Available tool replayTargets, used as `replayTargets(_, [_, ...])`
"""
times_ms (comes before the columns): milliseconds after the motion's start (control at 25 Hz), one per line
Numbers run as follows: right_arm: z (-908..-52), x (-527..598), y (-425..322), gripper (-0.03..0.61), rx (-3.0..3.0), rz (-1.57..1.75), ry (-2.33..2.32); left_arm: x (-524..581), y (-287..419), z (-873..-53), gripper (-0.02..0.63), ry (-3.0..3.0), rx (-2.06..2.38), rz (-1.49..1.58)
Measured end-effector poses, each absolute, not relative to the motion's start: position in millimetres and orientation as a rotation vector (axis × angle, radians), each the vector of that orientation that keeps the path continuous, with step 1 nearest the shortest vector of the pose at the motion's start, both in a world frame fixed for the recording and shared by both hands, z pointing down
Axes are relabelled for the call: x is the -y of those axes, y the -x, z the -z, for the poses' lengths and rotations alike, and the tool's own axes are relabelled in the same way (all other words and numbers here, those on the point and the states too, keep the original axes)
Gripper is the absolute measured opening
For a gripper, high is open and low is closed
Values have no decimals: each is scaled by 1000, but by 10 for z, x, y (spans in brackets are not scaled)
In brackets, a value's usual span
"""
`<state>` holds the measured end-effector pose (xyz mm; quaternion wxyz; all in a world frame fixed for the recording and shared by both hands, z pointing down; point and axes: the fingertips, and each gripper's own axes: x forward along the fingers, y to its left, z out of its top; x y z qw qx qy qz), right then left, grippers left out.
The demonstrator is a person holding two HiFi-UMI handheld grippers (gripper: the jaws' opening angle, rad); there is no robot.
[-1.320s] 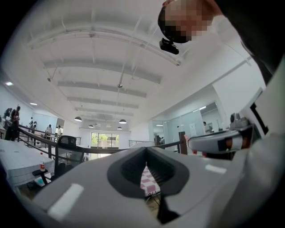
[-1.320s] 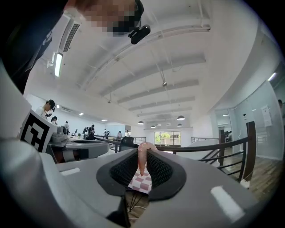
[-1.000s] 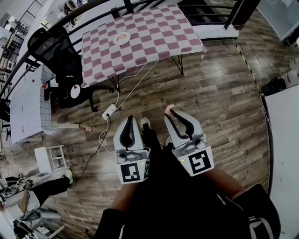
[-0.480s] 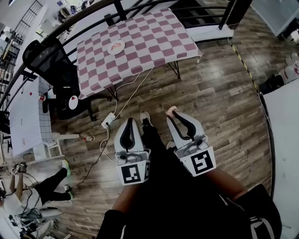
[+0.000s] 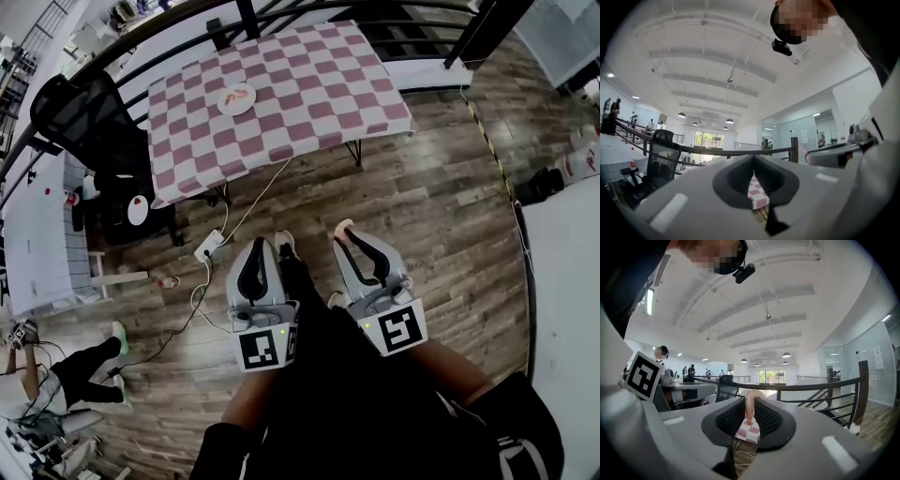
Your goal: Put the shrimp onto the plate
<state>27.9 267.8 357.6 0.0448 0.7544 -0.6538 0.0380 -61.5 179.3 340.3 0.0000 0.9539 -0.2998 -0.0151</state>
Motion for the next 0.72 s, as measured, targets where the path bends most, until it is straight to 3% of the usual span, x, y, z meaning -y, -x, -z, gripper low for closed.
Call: replayTargets(720, [-3618,-307,-854,60,2043,-224,-2258,420,167,-3550,9,-2898,1013,-7])
